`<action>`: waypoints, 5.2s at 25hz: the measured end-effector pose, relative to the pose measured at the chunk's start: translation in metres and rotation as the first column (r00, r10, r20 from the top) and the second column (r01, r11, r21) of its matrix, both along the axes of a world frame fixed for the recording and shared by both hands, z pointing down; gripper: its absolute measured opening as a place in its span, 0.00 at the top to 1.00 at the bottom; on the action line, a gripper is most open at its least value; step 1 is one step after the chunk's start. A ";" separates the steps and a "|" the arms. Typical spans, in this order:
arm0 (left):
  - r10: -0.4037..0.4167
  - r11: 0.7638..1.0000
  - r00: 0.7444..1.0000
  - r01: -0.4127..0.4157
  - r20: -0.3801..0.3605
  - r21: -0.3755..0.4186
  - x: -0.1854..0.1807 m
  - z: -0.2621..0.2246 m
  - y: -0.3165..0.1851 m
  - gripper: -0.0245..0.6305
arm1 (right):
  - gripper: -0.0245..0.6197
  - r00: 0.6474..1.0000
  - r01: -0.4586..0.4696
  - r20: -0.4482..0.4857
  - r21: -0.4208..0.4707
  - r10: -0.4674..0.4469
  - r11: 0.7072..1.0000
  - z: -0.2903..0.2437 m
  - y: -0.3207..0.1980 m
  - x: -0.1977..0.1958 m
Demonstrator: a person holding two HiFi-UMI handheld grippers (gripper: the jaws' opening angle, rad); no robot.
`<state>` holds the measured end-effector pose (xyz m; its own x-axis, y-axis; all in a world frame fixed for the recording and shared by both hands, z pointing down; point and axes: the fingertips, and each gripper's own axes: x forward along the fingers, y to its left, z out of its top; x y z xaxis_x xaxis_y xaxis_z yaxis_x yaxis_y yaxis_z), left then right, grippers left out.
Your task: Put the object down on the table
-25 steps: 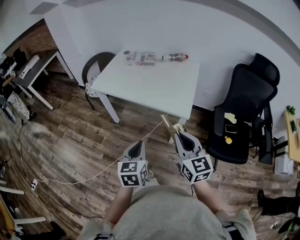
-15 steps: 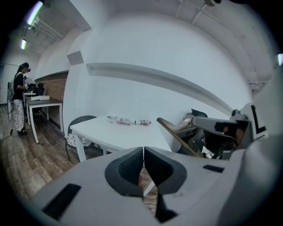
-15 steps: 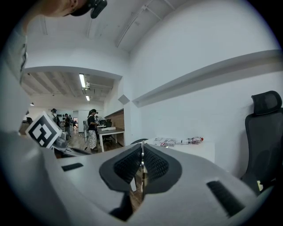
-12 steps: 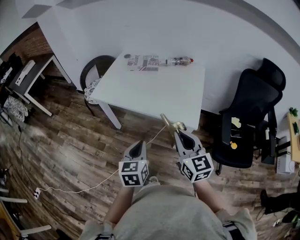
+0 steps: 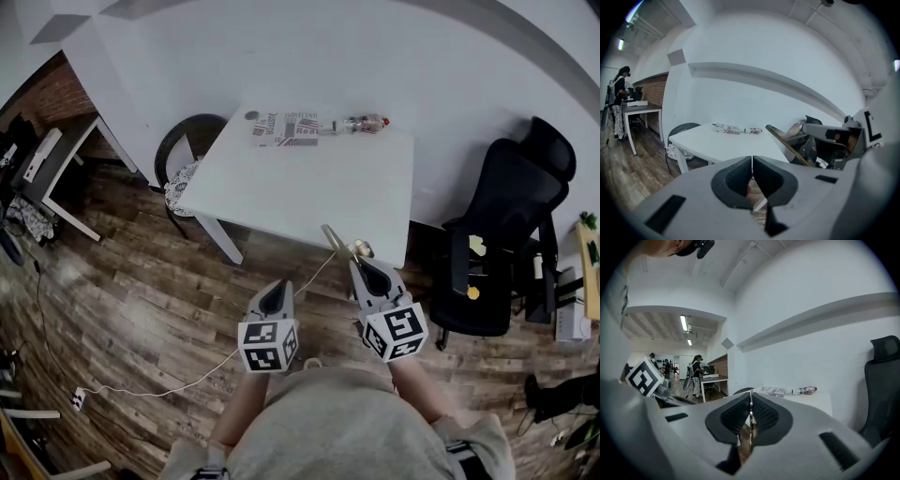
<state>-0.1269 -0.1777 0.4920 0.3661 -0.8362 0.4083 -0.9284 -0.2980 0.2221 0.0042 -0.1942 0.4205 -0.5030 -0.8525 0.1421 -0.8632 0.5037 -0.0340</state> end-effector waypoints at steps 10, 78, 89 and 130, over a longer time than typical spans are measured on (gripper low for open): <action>-0.003 1.000 1.000 0.003 -0.009 -0.030 -0.003 0.013 -0.019 0.95 | 0.94 0.999 -0.010 -0.041 -0.009 0.010 1.000 0.014 -0.031 0.001; 0.020 0.989 1.000 -0.018 0.019 -0.144 0.031 0.067 -0.182 0.95 | 0.92 0.960 -0.041 -0.277 -0.272 -0.037 0.961 0.199 -0.294 0.024; 0.027 0.987 1.000 -0.024 0.014 -0.156 0.038 0.072 -0.179 0.95 | 0.85 0.953 -0.073 -0.303 -0.284 -0.017 0.956 0.207 -0.306 0.043; 0.018 0.997 1.000 -0.017 0.009 -0.074 0.033 0.035 -0.117 0.95 | 0.93 0.971 -0.151 -0.213 -0.203 0.107 0.967 0.132 -0.221 0.058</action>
